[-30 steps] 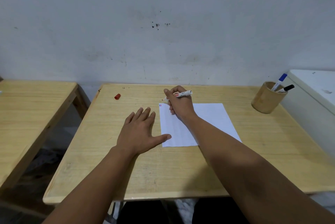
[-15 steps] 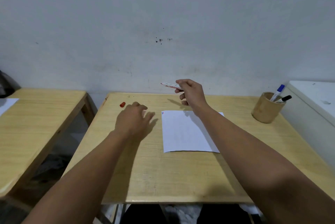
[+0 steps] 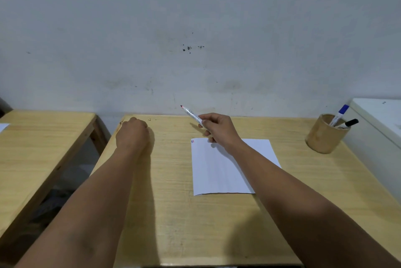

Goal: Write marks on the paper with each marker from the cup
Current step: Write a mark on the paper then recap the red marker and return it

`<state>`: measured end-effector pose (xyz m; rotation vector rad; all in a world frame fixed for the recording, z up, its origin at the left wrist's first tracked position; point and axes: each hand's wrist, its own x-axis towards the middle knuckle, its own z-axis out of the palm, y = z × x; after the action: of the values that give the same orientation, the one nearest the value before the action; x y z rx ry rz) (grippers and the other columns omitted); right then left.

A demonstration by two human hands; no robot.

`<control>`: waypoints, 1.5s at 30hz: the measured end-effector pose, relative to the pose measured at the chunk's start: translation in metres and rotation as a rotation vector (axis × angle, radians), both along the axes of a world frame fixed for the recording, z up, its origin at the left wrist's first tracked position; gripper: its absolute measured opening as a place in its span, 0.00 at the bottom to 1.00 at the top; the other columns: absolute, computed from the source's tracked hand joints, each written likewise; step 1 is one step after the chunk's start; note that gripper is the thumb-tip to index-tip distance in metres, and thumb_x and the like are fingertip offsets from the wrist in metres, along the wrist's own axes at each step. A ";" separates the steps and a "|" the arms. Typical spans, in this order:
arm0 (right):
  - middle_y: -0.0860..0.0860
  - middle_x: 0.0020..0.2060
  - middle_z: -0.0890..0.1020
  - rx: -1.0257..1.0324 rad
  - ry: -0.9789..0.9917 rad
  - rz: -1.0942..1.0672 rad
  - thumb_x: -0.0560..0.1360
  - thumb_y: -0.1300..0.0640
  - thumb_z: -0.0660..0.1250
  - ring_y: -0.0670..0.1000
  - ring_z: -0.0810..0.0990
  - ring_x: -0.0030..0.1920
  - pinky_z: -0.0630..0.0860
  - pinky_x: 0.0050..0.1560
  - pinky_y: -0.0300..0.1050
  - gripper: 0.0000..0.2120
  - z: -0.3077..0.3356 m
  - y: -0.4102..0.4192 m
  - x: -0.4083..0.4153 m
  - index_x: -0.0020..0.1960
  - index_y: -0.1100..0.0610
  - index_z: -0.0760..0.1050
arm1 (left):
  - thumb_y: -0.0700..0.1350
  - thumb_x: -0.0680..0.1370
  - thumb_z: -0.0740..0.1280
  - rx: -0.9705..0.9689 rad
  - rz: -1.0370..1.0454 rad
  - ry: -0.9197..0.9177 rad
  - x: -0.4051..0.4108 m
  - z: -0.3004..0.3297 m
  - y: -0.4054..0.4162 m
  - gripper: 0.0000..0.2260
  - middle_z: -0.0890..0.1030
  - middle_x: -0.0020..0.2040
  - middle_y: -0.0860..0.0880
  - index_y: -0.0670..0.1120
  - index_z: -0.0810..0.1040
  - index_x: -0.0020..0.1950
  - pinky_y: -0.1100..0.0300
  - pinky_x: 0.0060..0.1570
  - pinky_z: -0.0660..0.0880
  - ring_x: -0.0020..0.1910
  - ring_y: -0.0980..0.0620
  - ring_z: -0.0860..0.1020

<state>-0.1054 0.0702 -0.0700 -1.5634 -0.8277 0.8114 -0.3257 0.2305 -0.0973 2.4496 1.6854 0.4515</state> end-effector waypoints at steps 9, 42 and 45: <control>0.54 0.40 0.76 0.012 -0.094 0.050 0.81 0.65 0.65 0.54 0.72 0.36 0.70 0.36 0.44 0.14 0.000 -0.011 -0.006 0.58 0.53 0.86 | 0.38 0.79 0.70 -0.456 0.090 -0.987 0.032 0.044 -0.020 0.07 0.85 0.43 0.47 0.41 0.85 0.55 0.53 0.50 0.80 0.47 0.47 0.84; 0.46 0.38 0.78 0.214 -0.420 -0.414 0.79 0.60 0.74 0.45 0.74 0.36 0.71 0.38 0.32 0.06 0.109 -0.217 0.119 0.52 0.50 0.85 | 0.37 0.77 0.73 -0.651 -0.407 -1.140 0.243 0.185 -0.245 0.03 0.86 0.41 0.45 0.41 0.81 0.44 0.51 0.54 0.81 0.38 0.52 0.86; 0.47 0.39 0.78 0.222 -0.464 -0.459 0.79 0.60 0.74 0.48 0.76 0.36 0.75 0.42 0.43 0.09 0.123 -0.233 0.142 0.47 0.45 0.82 | 0.38 0.76 0.74 -0.628 -0.447 -1.159 0.275 0.195 -0.257 0.02 0.86 0.40 0.44 0.40 0.83 0.45 0.50 0.54 0.83 0.36 0.54 0.86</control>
<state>0.0366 -0.1624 0.0529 -1.6724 -0.8046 0.0198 -0.0509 -0.0270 0.0979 1.4729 0.6200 0.8603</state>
